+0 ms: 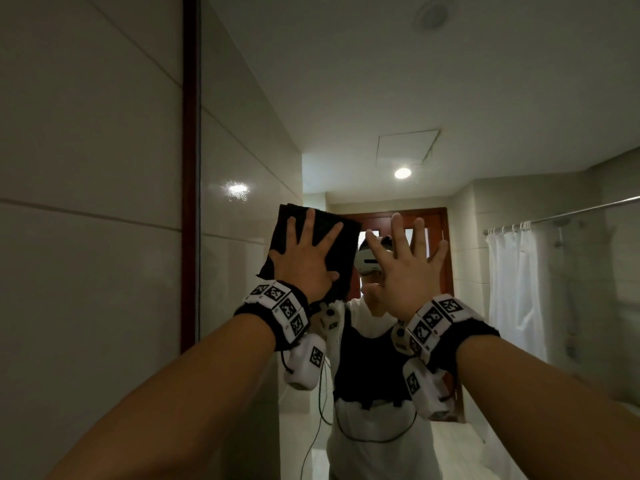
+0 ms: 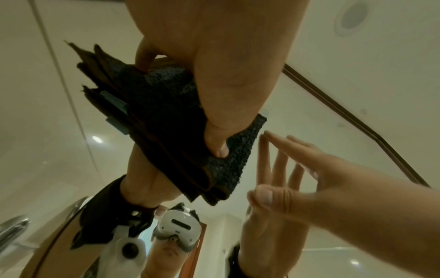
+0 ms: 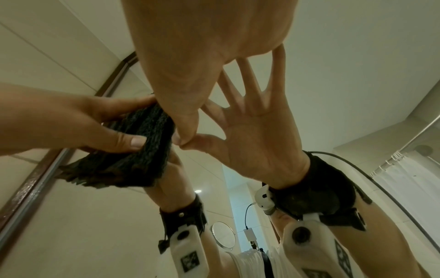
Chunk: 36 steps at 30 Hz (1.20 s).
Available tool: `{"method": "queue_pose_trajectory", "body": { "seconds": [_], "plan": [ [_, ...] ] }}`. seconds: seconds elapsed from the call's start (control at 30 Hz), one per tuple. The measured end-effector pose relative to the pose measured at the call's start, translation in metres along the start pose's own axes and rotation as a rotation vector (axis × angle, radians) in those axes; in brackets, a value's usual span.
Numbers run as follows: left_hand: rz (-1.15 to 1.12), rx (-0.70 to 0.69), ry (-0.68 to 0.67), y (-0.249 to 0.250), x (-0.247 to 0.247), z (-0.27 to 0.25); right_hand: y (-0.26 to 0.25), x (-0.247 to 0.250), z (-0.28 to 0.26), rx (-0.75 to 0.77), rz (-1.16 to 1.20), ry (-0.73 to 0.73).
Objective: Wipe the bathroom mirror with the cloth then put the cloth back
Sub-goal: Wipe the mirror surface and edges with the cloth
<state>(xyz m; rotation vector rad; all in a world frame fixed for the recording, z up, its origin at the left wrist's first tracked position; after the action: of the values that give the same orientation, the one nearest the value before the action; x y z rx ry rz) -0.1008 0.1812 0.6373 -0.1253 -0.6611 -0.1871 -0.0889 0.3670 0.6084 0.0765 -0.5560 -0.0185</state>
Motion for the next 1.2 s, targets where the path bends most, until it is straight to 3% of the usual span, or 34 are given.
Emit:
{"method": "queue_pose_trajectory", "body": {
  "seconds": [0.37, 0.67, 0.93, 1.2],
  "plan": [
    [-0.035, 0.045, 0.022, -0.021, 0.018, 0.024, 0.000, 0.002, 0.000, -0.003, -0.004, -0.027],
    [-0.133, 0.254, 0.011, -0.093, 0.018, 0.014, -0.001, 0.002, 0.001, -0.010, -0.008, -0.019],
    [-0.071, 0.221, 0.216, -0.108, 0.004, -0.011, -0.002, 0.005, 0.001, -0.021, -0.005, -0.032],
    [-0.090, 0.103, 0.051, -0.124, -0.006, -0.020, -0.011, 0.029, 0.006, -0.048, -0.025, -0.003]
  ]
}}
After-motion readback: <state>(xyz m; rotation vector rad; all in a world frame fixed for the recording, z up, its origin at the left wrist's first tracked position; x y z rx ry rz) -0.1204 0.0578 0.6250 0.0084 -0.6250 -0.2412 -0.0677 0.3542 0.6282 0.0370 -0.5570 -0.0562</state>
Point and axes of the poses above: each hand's wrist, its own z-axis towards the middle knuckle, its own x-axis out of the back of the hand, y = z × x, the point moved 2 cm from there along z, towards the middle knuckle, and after that the axes turned 3 degrees about y, right-handed, at the moved point
